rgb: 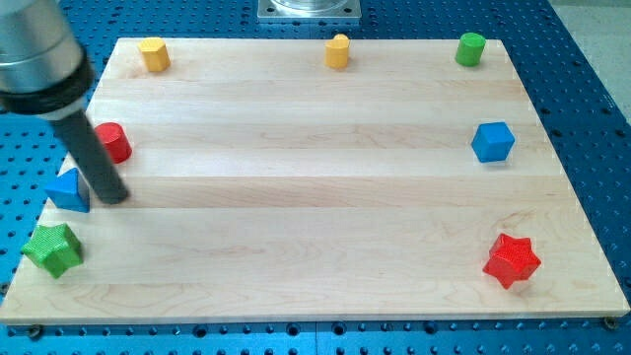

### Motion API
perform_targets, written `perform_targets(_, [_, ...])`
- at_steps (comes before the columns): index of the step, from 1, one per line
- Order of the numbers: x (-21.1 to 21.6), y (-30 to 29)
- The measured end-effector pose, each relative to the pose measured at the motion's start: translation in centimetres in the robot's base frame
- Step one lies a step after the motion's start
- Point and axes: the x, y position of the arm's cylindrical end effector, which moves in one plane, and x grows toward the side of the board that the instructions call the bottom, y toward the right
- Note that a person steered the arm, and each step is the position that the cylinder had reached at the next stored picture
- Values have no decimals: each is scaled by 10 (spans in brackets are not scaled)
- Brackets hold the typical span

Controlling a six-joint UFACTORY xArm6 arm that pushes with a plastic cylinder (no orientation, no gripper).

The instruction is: Move the yellow heart horizontally right to the yellow hexagon

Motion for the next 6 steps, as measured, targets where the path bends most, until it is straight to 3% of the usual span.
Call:
perform_targets(1, [-27, 112])
perform_targets(2, [-92, 207])
perform_targets(3, [-181, 236])
perform_targets(5, [-265, 278])
perform_targets(6, [-244, 202])
